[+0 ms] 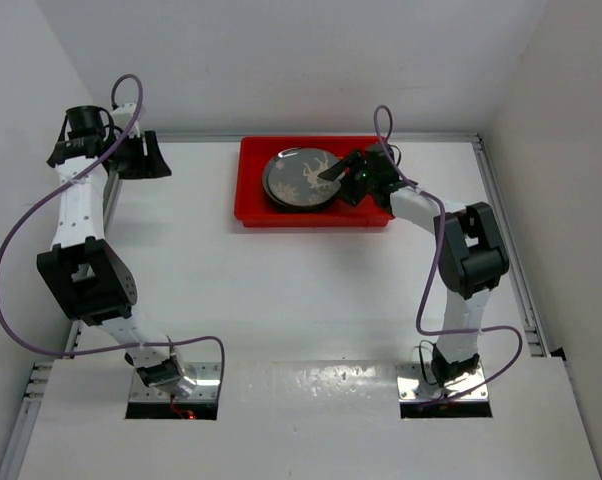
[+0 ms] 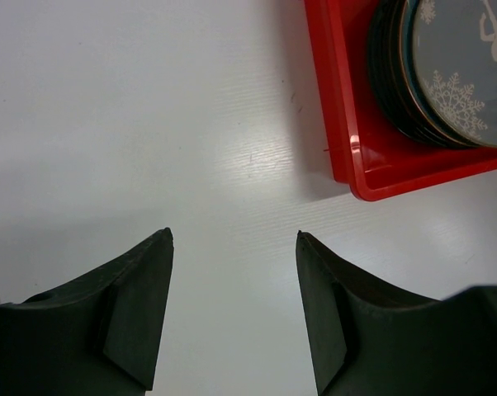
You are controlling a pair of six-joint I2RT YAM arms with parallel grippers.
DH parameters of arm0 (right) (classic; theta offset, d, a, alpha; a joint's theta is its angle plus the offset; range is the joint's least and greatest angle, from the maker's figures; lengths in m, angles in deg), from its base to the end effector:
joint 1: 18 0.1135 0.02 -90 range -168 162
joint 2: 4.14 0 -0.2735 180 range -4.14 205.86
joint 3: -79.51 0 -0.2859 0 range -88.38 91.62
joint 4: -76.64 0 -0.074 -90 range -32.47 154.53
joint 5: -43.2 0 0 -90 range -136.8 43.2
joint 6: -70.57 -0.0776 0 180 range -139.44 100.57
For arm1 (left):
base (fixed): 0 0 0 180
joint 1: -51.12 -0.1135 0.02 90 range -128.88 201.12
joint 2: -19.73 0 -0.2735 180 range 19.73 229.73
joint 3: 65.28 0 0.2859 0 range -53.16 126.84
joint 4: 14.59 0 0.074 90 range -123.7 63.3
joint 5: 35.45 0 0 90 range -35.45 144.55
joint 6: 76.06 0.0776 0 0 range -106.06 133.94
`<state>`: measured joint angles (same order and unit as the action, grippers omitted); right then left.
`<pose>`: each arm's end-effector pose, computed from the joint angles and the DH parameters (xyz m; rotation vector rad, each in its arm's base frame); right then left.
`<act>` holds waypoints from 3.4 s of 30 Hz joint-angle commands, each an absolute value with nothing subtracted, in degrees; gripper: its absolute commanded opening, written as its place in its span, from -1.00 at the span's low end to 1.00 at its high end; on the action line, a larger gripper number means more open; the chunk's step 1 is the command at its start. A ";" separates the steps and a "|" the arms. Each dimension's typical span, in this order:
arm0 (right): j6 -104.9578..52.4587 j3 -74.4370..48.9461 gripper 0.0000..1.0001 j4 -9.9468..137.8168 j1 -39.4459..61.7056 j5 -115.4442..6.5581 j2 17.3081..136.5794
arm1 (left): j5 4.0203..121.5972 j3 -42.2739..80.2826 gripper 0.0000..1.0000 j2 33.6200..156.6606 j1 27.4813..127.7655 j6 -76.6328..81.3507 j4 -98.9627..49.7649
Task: Place the plates into the plastic bin on the countertop
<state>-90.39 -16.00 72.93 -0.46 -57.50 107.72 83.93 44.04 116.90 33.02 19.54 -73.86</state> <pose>0.4766 0.1658 0.1583 0.9283 2.1166 1.0645 0.4205 0.0974 0.3413 -0.0149 2.2956 -0.4017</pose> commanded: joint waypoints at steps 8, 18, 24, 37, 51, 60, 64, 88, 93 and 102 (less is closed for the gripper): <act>-79.65 -6.21 0.67 52.70 -0.15 -55.42 105.55 | 85.49 44.13 0.26 114.57 32.14 20.27 -73.90; -65.42 10.67 -0.51 33.87 0.02 -44.19 113.55 | 85.49 44.13 0.26 114.57 31.61 21.32 -73.90; -56.36 12.69 -1.00 33.07 1.43 -26.60 112.93 | 86.01 44.13 0.26 114.57 31.61 21.32 -74.43; -52.21 25.44 -1.00 28.14 3.71 -21.31 125.76 | 86.01 44.66 0.26 115.10 31.61 21.32 -74.43; -54.24 26.66 -1.00 30.52 6.17 -24.92 128.22 | 86.54 45.18 0.26 115.62 31.61 21.32 -74.95; -56.09 24.47 -1.00 31.31 4.42 -26.94 128.05 | 86.54 45.18 0.26 115.10 31.08 21.85 -75.48; -55.21 24.22 -1.00 30.60 4.24 -25.01 127.44 | 86.54 45.18 0.26 115.10 31.08 21.85 -75.48; -53.45 27.02 -1.00 31.13 4.50 -28.52 129.37 | 87.07 45.71 0.26 115.10 30.56 21.85 -76.01; -55.02 26.32 -1.00 30.52 3.89 -29.31 128.67 | 87.07 45.71 0.26 115.10 30.56 21.85 -76.01; -55.73 9.90 -0.88 34.55 -0.51 -28.43 111.47 | 85.49 46.24 0.26 113.43 28.98 22.99 -77.24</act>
